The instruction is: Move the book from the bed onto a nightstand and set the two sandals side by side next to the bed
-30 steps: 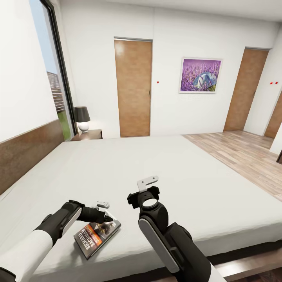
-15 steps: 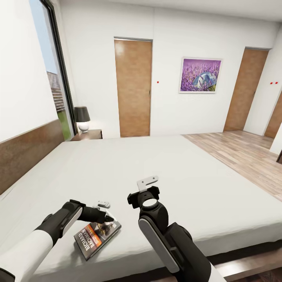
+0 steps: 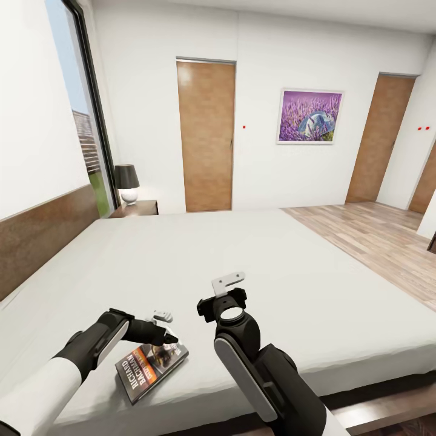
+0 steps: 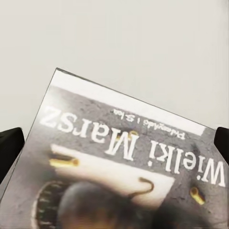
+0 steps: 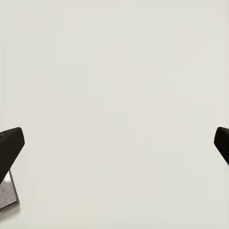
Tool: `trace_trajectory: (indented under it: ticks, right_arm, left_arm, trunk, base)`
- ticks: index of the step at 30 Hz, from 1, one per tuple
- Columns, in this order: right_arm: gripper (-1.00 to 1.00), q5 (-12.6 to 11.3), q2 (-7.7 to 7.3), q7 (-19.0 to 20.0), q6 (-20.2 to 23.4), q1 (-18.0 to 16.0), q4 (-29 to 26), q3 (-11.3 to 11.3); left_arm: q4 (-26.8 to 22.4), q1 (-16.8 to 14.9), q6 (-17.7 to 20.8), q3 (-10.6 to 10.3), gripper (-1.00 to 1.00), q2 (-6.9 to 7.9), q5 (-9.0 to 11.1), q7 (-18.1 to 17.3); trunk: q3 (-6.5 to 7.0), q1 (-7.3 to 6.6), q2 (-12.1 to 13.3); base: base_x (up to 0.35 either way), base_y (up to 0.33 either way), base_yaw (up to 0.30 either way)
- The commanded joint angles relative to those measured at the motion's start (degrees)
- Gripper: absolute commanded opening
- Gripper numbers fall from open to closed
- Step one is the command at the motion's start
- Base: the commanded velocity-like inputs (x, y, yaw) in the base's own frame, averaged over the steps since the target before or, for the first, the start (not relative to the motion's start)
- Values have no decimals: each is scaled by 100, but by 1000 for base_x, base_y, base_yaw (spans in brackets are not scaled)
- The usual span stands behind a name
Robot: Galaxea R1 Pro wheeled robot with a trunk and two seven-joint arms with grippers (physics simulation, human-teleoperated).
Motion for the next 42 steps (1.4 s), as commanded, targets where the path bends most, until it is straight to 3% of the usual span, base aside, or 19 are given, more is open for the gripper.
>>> trace_trajectory:
  ticks: [1,31,42]
  right_arm:
    - [100,-52,1,-59,21,-7,-4,6]
    - [100,-53,1,-58,20,-7,-4,6]
    - [100,-53,1,-58,21,-7,-4,6]
  left_arm:
    - [-13,-4,39,-25,100,5,52,17]
    - [-26,1,44,-175,100,-17,52,28]
    - [-10,1,47,-330,100,-20,52,40]
  trunk:
    - [-6,-1,-3]
    - [-6,-1,-3]
    - [-6,-1,-3]
  base:
    - [0,0,0]
    - [0,0,0]
    - [0,0,0]
